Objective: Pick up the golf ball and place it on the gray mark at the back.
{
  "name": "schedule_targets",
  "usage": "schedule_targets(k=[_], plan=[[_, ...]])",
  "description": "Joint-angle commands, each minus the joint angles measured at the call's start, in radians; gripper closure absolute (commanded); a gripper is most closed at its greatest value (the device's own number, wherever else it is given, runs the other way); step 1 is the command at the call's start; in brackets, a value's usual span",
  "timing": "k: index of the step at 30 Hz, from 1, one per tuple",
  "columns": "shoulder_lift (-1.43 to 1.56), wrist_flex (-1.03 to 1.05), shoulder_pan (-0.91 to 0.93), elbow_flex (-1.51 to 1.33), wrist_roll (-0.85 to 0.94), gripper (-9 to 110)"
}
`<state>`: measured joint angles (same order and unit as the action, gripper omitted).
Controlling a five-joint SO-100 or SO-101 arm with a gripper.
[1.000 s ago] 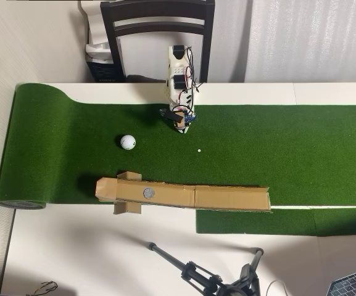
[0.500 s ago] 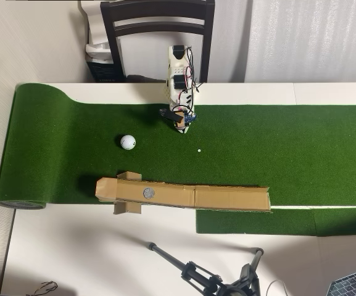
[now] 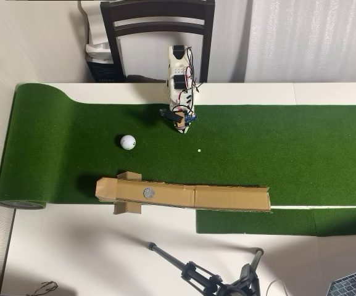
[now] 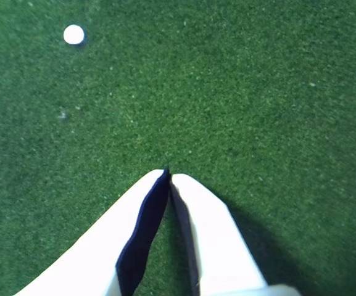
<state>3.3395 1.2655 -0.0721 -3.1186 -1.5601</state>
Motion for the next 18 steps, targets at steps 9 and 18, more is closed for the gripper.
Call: schedule_targets(k=[9, 18], plan=[[0.087, -0.002, 0.008, -0.018, -0.020, 101], [-0.009, 0.025, 0.018, 0.219, -0.072, 82]])
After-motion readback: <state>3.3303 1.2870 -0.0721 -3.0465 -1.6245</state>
